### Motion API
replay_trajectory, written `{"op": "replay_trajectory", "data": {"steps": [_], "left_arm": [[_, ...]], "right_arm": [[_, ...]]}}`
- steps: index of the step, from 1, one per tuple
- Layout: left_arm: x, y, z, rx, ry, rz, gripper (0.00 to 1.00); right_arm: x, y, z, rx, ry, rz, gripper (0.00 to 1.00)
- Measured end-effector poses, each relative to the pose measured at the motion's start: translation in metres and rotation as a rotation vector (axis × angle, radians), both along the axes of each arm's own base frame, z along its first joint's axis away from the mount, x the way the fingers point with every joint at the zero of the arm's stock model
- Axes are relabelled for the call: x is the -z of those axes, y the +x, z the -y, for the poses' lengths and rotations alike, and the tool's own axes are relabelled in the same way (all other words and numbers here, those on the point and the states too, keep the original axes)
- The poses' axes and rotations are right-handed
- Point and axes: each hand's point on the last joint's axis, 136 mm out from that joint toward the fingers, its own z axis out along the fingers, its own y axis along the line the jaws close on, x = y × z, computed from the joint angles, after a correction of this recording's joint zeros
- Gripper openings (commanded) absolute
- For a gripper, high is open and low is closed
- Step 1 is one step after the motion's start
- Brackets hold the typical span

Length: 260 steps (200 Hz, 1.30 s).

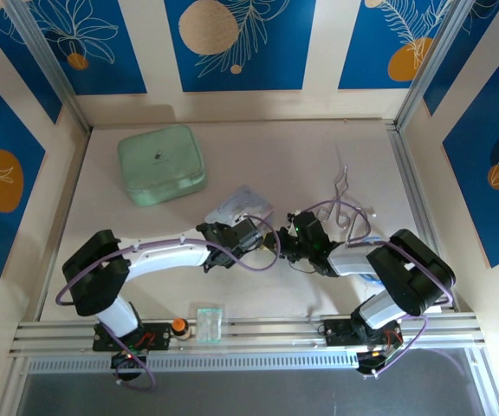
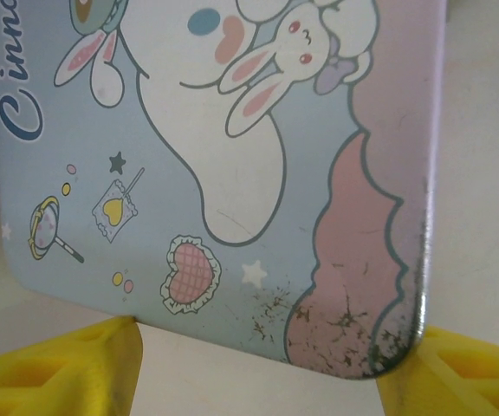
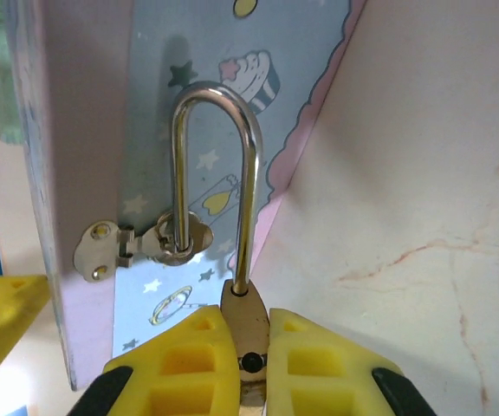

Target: Unlock the padlock with the key

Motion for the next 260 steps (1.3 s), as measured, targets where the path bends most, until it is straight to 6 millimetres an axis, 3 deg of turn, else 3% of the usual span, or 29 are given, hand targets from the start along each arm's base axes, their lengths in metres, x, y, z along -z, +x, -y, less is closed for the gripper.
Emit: {"op": "replay_trajectory", "data": {"steps": [77,129,164,175,194,202,225,260], "left_arm": [[0.004,-0.002,-0.009,-0.012,0.032,-0.008,0.68],[-0.003,0.013,-0.026,-0.119,-0.008,0.008,0.7],[-0.008,0.026,-0.046,-0.213,-0.05,0.024,0.73],[-0.009,0.029,-0.052,-0.236,-0.056,0.027,0.75],[-0.012,0.03,-0.057,-0.256,-0.074,0.034,0.94],[-0.017,0.029,-0.056,-0.259,-0.094,0.043,1.0],[-0.037,0.022,-0.045,-0.239,-0.164,0.083,1.0],[-0.062,0.005,-0.001,-0.146,-0.265,0.116,1.0]], "right_arm": [[-0.002,0.013,0.004,0.109,0.003,0.02,0.07],[0.025,-0.01,0.007,0.006,-0.059,-0.081,0.07],[0.025,-0.016,0.006,-0.059,-0.074,-0.105,0.07],[0.024,-0.016,0.008,-0.074,-0.091,-0.117,0.07],[0.024,-0.019,0.014,-0.102,-0.13,-0.146,0.07],[0.025,-0.02,0.016,-0.116,-0.143,-0.162,0.07],[0.024,-0.018,0.023,-0.153,-0.181,-0.2,0.09],[0.023,-0.018,0.028,-0.225,-0.26,-0.232,0.11]]}}
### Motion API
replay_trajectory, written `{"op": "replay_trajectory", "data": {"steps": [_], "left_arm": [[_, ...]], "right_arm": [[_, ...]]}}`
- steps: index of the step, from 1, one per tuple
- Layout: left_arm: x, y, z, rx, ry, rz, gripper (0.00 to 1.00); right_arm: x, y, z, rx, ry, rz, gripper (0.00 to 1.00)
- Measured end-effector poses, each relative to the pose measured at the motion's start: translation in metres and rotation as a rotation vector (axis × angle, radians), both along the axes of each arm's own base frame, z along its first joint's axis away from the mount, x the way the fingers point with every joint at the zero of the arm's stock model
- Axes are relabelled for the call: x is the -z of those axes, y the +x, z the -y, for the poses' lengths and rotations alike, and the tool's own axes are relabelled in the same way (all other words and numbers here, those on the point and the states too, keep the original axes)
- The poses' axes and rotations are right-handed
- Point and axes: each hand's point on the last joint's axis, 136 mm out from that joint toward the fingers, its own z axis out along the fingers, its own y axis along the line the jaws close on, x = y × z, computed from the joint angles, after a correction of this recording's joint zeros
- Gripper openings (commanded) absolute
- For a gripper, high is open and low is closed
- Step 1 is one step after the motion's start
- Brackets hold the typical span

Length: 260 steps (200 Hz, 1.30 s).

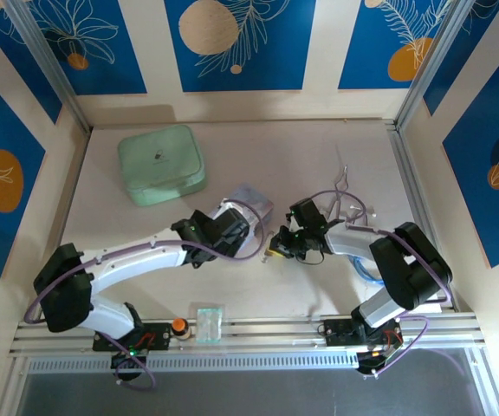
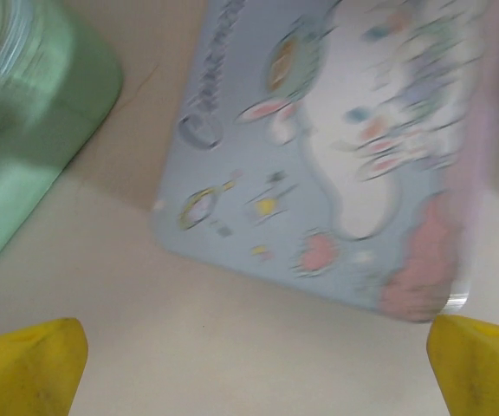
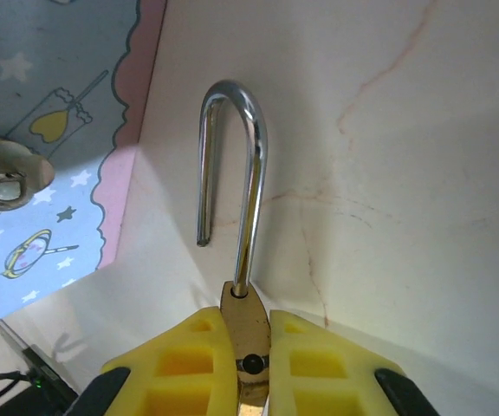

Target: Unlock the padlock with the key

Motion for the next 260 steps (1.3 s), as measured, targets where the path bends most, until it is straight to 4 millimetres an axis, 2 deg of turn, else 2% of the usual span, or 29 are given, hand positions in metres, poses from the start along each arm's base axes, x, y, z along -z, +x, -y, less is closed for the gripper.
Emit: {"op": "replay_trajectory", "data": {"steps": [19,34,72,120,134,161,214,250,260], "left_arm": [[-0.001,-0.001,0.021,0.025,-0.026,0.005,1.0],[0.011,0.003,0.03,0.025,-0.006,-0.008,1.0],[0.049,0.008,0.029,0.001,0.125,-0.06,1.0],[0.058,0.005,0.001,-0.1,0.176,-0.063,1.0],[0.062,0.005,-0.015,-0.134,0.178,-0.071,1.0],[0.067,0.014,-0.05,-0.223,0.179,-0.09,1.0],[0.053,0.033,-0.091,-0.339,0.116,-0.068,1.0],[0.044,0.03,-0.1,-0.351,0.059,-0.058,1.0],[0.042,0.028,-0.1,-0.347,0.041,-0.058,1.0]], "right_arm": [[0.001,-0.002,0.006,-0.017,-0.025,-0.015,0.12],[0.001,-0.003,0.011,-0.026,-0.04,-0.027,0.14],[0.001,-0.004,0.018,-0.073,-0.086,-0.062,0.18],[0.002,-0.005,0.028,-0.117,-0.173,-0.082,0.25],[0.004,-0.005,0.032,-0.122,-0.213,-0.087,0.28],[0.004,-0.005,0.036,-0.146,-0.263,-0.087,0.4],[0.001,-0.003,0.034,-0.171,-0.276,-0.075,0.55],[0.001,-0.002,0.037,-0.172,-0.298,-0.071,0.6],[0.001,-0.002,0.037,-0.177,-0.306,-0.066,0.65]]}}
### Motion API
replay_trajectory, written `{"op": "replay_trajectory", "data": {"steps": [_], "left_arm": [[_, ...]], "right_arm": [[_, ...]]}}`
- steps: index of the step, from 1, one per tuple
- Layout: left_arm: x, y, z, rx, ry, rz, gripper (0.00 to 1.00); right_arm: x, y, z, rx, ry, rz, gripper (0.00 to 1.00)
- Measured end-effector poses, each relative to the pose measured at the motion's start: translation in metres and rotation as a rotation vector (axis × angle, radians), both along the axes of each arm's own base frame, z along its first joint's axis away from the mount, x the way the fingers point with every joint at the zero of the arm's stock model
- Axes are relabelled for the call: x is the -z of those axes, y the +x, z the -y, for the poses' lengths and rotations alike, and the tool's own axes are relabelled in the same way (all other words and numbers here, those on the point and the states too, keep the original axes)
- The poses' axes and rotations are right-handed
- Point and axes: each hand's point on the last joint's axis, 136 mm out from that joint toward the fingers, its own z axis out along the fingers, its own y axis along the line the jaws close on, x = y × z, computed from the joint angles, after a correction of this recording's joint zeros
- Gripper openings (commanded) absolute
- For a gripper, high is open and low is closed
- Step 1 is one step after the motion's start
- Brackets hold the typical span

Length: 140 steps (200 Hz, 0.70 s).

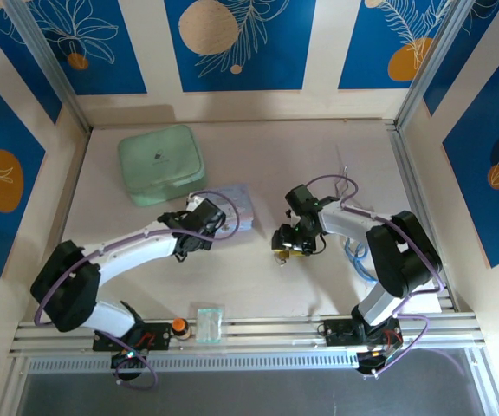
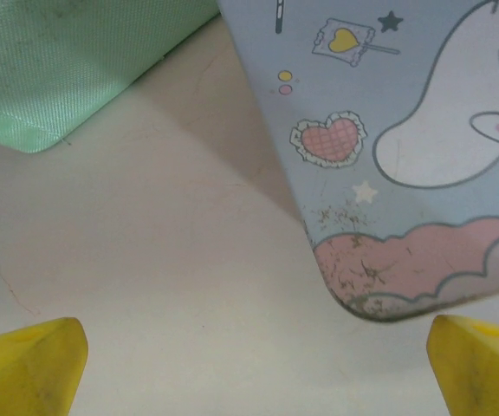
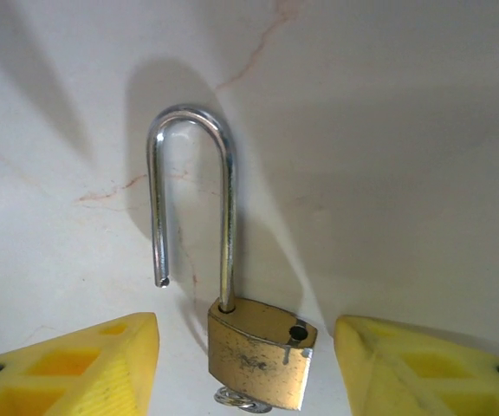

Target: Unlock the padlock with the key

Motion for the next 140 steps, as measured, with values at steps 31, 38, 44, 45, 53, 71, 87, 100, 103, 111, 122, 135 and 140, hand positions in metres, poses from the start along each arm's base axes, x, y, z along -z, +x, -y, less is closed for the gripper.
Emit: {"op": "replay_trajectory", "data": {"steps": [31,38,44,45,53,71,87,100,103,111,122,135,140], "left_arm": [[-0.013,-0.009,-0.006,0.003,-0.075,0.056,1.0],[-0.019,-0.011,-0.008,0.002,-0.1,0.084,1.0],[-0.026,-0.011,-0.01,-0.001,-0.119,0.109,1.0],[-0.027,-0.012,-0.011,-0.003,-0.124,0.116,1.0],[-0.037,-0.012,-0.015,-0.009,-0.144,0.155,1.0],[-0.062,-0.006,-0.025,-0.026,-0.178,0.275,1.0],[-0.074,0.001,-0.037,-0.036,-0.162,0.372,1.0],[-0.072,0.006,-0.049,-0.04,-0.127,0.435,1.0],[-0.072,0.007,-0.052,-0.041,-0.116,0.446,1.0],[-0.067,0.009,-0.06,-0.048,-0.093,0.463,1.0],[-0.061,0.012,-0.074,-0.068,-0.06,0.482,1.0],[-0.058,0.019,-0.09,-0.094,-0.031,0.525,1.0],[-0.056,0.021,-0.095,-0.104,-0.02,0.541,1.0]], "right_arm": [[-0.011,0.005,0.004,-0.023,-0.049,0.087,0.99],[-0.017,0.009,0.006,-0.03,-0.065,0.128,0.99],[-0.024,0.013,0.008,-0.037,-0.076,0.17,0.99],[-0.025,0.013,0.008,-0.037,-0.079,0.175,0.99],[-0.035,0.018,0.01,-0.042,-0.094,0.228,0.99],[-0.058,0.03,0.015,-0.063,-0.121,0.359,0.99],[-0.078,0.043,0.018,-0.091,-0.146,0.482,0.99],[-0.097,0.057,0.02,-0.126,-0.165,0.607,0.99],[-0.101,0.06,0.021,-0.131,-0.168,0.636,0.99],[-0.112,0.069,0.024,-0.144,-0.181,0.721,0.99],[-0.122,0.078,0.03,-0.152,-0.199,0.811,0.99],[-0.126,0.093,0.048,-0.123,-0.234,0.882,0.99],[-0.125,0.099,0.058,-0.102,-0.25,0.893,0.99]]}}
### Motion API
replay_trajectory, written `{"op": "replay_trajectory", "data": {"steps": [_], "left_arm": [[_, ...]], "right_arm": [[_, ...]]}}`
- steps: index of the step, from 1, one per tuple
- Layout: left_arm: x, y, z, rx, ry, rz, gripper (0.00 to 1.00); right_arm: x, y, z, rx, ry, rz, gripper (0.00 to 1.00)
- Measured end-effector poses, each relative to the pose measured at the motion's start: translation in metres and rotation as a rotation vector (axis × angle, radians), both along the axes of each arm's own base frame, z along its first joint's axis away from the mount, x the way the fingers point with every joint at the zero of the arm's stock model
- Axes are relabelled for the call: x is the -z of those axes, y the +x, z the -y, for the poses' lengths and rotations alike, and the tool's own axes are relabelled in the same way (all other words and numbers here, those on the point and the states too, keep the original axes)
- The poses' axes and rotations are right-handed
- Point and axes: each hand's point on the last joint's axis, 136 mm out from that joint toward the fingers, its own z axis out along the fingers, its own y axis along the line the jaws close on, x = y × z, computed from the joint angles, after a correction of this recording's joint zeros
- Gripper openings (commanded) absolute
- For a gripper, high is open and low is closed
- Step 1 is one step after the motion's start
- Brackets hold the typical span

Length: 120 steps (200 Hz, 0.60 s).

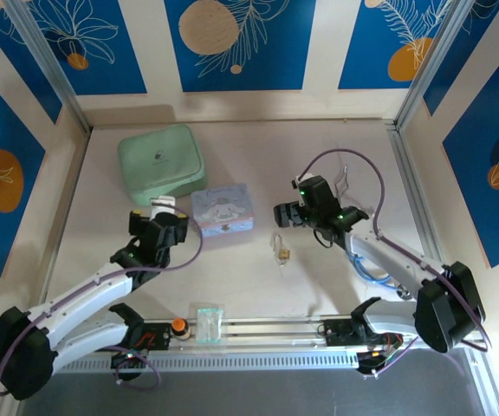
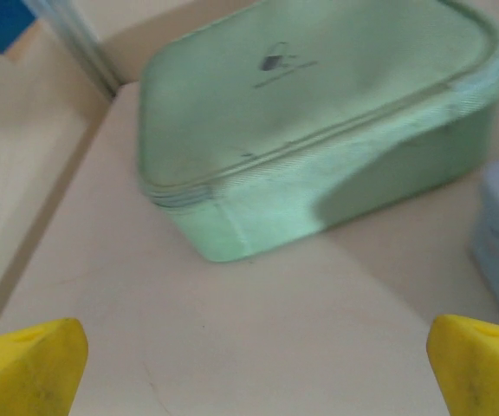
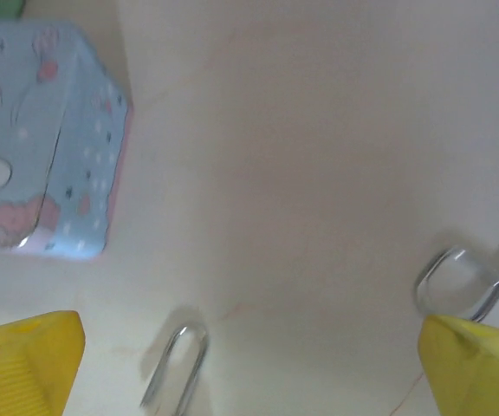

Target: Unlock the padlock with the key

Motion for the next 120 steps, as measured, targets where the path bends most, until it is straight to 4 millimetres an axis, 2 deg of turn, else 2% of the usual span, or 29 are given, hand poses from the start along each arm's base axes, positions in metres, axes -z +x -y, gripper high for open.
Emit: {"op": "replay_trajectory", "data": {"steps": [34,51,65,83,120], "left_arm": [[0.026,0.017,-0.034,-0.082,0.015,0.009,1.0],[0.038,0.028,-0.046,-0.105,0.006,0.007,1.0],[0.046,0.037,-0.05,-0.106,-0.001,0.007,1.0],[0.049,0.045,-0.053,-0.091,-0.037,0.04,1.0],[0.043,0.063,-0.071,-0.091,-0.145,0.136,1.0]], "right_arm": [[0.022,0.03,0.079,0.208,0.013,0.064,0.98],[0.043,0.033,0.104,0.273,0.02,0.077,0.99],[0.059,0.035,0.109,0.275,0.014,0.072,0.99],[0.07,0.039,0.11,0.258,0.021,0.085,0.99],[0.054,0.051,0.119,0.255,0.085,0.214,0.99]]}}
